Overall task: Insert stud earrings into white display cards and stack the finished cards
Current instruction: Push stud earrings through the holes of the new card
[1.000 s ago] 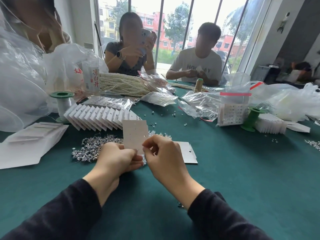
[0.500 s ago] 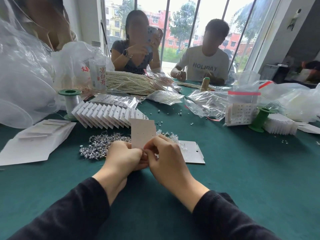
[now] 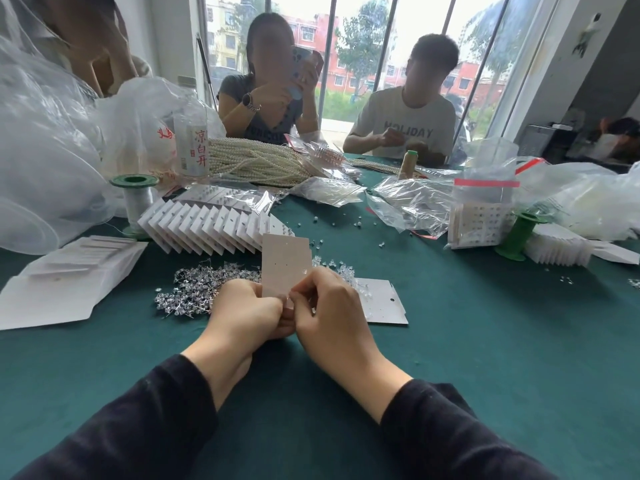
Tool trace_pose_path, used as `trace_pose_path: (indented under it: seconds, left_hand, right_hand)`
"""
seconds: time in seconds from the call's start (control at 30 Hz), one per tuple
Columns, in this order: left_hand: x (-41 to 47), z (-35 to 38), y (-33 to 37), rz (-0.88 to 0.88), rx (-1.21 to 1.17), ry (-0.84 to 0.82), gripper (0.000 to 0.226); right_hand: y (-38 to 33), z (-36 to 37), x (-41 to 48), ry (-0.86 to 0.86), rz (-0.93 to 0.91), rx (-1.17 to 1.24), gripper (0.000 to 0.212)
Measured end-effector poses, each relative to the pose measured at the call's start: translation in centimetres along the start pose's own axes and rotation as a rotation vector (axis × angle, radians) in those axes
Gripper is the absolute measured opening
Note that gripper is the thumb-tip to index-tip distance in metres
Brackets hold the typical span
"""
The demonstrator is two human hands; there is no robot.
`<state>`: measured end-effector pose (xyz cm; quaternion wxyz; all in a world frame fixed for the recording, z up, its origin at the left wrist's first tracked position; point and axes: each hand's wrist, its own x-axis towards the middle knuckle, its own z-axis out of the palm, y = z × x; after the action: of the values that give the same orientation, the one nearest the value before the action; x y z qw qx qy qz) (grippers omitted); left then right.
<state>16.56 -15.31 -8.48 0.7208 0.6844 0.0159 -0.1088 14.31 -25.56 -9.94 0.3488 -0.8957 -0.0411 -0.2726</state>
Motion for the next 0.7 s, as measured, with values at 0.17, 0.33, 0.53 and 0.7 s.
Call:
trace_pose_path:
  seconds: [0.17,0.33,0.53,0.7]
  left_hand:
    - [0.08,-0.08,-0.04,0.004,-0.003,-0.007,0.022]
    - [0.5,-0.17,-0.27,0.001,-0.001,0.001,0.014]
    - [0.65,-0.08,-0.5,0.026,0.037,0.019,0.02]
    - [0.97,-0.18,-0.69,0.039,0.077,0.032,0.018]
  right_hand:
    - [0.04,-0.02,-0.04,-0.028,-0.024,-0.011,0.011]
    - [0.05,-0.02,0.0,-0.016,-0.014,0.043,0.009]
    - [0.36,0.22,0.01,-0.056,-0.02,0.014,0.01]
    - [0.39,0.2,-0.01,-0.054,-0.019,0.006,0.007]
